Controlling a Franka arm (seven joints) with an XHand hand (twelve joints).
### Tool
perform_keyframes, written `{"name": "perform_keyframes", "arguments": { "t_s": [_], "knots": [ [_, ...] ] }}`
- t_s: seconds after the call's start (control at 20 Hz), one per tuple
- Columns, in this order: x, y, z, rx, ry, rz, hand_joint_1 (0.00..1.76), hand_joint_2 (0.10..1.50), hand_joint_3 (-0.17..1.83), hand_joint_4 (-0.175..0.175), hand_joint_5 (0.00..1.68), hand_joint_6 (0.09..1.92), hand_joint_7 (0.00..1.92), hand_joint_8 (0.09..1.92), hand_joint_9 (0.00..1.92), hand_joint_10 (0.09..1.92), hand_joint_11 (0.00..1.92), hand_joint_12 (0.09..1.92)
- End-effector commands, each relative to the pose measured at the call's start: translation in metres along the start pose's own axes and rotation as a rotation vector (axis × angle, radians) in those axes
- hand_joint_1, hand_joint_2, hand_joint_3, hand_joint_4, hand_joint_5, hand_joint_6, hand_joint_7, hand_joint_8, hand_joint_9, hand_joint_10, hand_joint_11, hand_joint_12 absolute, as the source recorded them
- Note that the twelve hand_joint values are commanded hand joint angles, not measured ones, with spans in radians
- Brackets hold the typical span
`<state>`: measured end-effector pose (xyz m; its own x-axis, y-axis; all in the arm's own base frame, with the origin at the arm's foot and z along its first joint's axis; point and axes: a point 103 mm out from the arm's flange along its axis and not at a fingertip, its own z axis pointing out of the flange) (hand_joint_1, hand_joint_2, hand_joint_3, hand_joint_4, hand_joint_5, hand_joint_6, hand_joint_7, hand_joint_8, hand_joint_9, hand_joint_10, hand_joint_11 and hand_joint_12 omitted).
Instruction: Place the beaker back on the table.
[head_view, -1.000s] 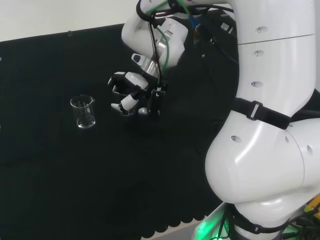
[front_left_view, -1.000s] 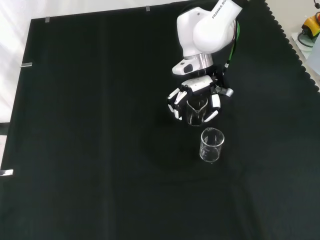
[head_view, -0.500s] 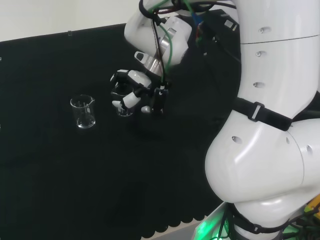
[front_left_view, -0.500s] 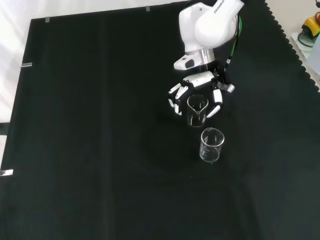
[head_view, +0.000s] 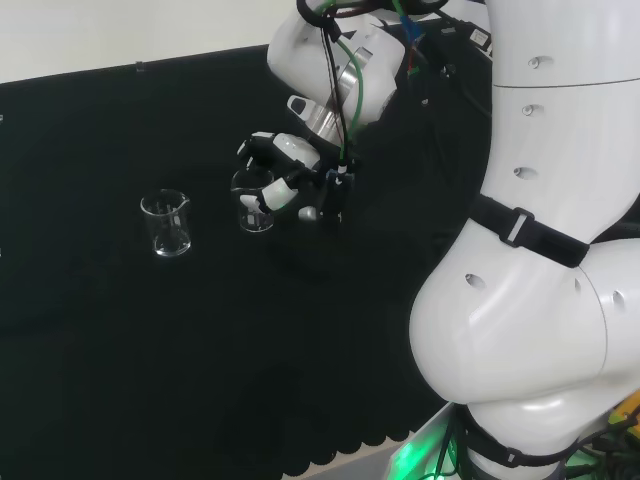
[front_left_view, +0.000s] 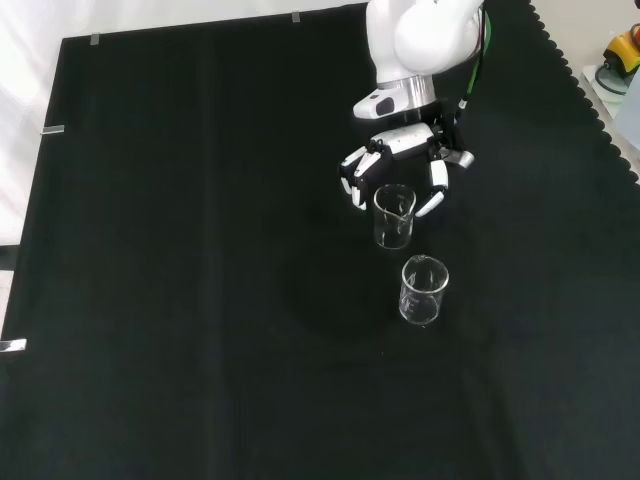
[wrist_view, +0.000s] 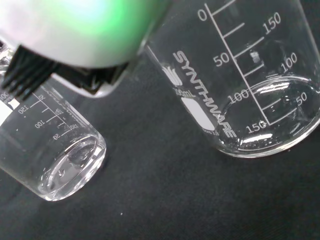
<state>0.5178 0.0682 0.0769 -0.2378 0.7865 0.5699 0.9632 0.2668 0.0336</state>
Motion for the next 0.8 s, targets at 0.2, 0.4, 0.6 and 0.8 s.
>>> {"name": "perform_keyframes", "arguments": {
  "t_s": [0.2, 0.4, 0.6, 0.8],
  "knots": [
    [0.008, -0.004, -0.002, -0.008, -0.025, 0.007, 0.95, 0.3, 0.96, -0.087, 0.4, 0.76, 0.68, 0.73, 0.7, 0.69, 0.2, 1.36],
    [0.008, -0.011, -0.013, -0.026, -0.019, 0.003, 0.95, 0.3, 0.96, -0.087, 0.4, 0.75, 0.68, 0.73, 0.7, 0.69, 0.2, 1.36],
    [0.005, -0.023, -0.031, -0.028, -0.019, 0.015, 0.95, 0.3, 0.96, -0.087, 0.4, 0.75, 0.67, 0.72, 0.69, 0.69, 0.2, 1.36],
    [0.008, -0.029, -0.03, -0.013, -0.059, 0.012, 0.95, 0.3, 0.96, -0.087, 0.4, 0.75, 0.67, 0.72, 0.69, 0.69, 0.2, 1.36]
  ]
}}
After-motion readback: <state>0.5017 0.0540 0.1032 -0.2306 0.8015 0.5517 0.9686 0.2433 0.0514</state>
